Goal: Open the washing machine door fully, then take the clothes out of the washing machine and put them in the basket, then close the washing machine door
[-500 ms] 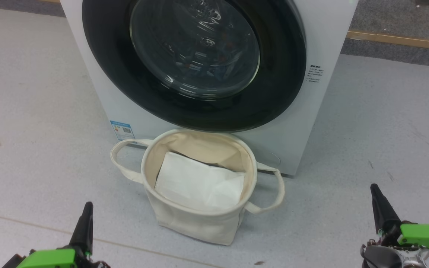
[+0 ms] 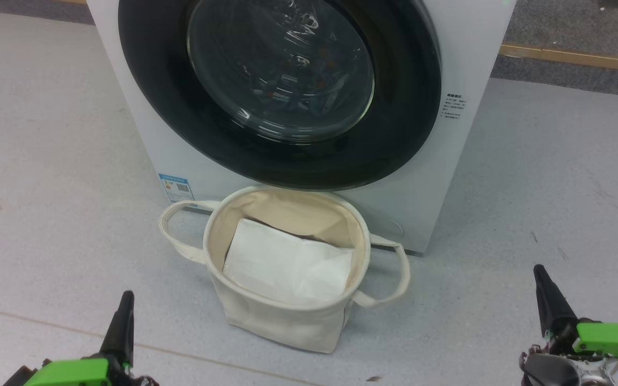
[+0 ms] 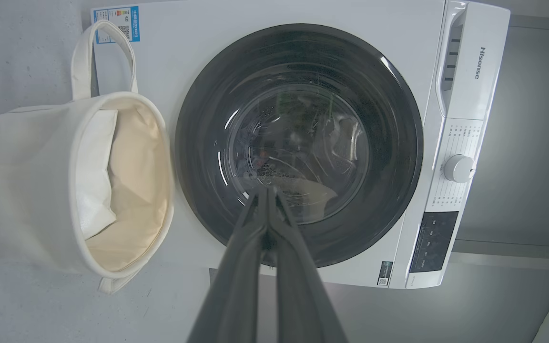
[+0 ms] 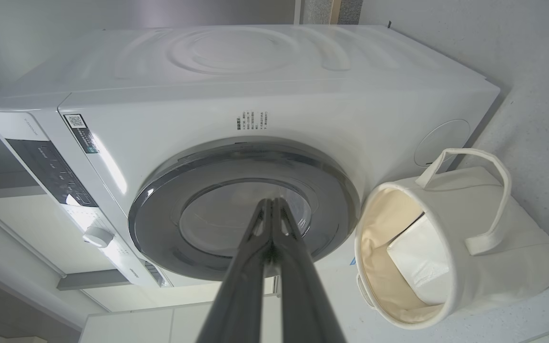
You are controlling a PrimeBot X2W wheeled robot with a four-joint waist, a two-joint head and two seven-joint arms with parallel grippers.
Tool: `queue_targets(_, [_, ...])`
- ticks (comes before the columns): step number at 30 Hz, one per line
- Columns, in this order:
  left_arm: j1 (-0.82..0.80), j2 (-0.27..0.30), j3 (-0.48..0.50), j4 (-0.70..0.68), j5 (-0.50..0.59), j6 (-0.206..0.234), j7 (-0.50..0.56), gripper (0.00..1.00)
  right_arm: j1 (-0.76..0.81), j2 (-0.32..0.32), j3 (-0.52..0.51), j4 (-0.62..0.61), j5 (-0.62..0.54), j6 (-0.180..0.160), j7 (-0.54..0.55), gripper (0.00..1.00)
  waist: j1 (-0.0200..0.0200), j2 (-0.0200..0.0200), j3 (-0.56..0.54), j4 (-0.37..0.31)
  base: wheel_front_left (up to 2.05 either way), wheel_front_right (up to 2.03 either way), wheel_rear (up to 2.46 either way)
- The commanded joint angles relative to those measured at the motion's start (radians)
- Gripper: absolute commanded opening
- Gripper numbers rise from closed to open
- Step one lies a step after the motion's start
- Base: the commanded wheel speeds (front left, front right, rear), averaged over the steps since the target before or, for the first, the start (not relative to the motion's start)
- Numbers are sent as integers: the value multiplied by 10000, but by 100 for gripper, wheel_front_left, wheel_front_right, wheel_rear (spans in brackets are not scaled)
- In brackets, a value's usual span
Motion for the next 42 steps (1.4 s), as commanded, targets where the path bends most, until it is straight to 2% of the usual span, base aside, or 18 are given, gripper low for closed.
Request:
queue_targets(1, [-259,64,335,-389,-34,-69,77,0,-149,-58,194,-393,55,2,71,0,0,-1,0,0,0,0,0])
queue_targets(42, [-259,64,335,-389,-34,-69,77,0,-149,-58,194,-393,55,2,71,0,0,-1,0,0,0,0,0])
